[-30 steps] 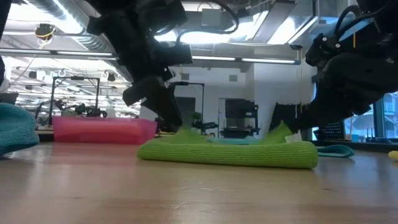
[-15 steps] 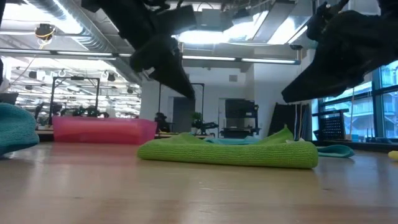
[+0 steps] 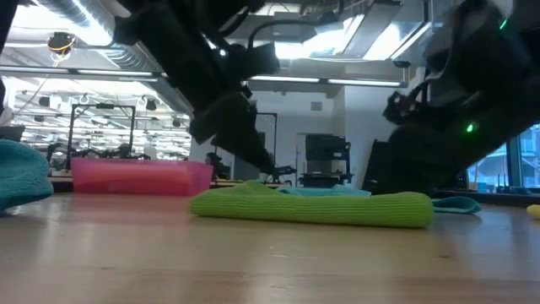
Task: Roll microfiber towels into tight, uniform cylinder then place into a basket
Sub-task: Fold the green microfiber towel, then roll the green microfiber towel
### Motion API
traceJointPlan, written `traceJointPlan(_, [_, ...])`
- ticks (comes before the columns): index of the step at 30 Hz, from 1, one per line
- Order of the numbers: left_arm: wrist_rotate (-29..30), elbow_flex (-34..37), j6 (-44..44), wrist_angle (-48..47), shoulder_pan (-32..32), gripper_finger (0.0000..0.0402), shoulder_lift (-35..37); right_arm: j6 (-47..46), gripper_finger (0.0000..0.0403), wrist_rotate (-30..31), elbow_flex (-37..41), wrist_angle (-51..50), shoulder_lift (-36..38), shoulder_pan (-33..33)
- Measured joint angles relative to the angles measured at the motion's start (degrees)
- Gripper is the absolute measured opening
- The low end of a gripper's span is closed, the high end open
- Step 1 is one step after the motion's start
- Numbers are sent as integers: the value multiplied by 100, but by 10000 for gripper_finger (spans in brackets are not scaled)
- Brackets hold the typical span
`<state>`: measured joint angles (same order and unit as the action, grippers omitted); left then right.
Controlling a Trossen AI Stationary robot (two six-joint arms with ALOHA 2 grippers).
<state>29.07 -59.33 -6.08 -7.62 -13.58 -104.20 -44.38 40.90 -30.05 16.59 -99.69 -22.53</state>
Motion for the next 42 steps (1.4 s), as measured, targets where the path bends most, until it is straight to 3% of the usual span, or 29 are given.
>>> traceJointPlan(6, [-7, 0, -235, -50, 94, 110, -2, 127, 86, -100, -16, 140, -58, 134])
traceJointPlan(13, [-8, 0, -66, -50, -38, 111, -1, 903, 86, -163, 0, 54, 801, 84])
traceJointPlan(20, [-10, 0, 23, -31, -439, 110, -2, 1918, 86, -328, -2, 296, 1647, -548])
traceJointPlan(25, [-3, 0, 291, 90, -867, 106, 0, 2064, 86, -338, -2, 543, 1695, -1091])
traceJointPlan(32, [34, 0, 993, 993, -1034, 106, 9, 2109, 86, -321, -2, 525, 1629, -1168])
traceJointPlan(36, [93, 0, 1114, 1081, -1190, 105, 438, 2677, 86, -306, -109, 507, 2003, -1256])
traceJointPlan(42, [668, 23, 1093, 893, -1918, 105, 1541, 3765, 86, -294, -288, 388, 3300, -1900])
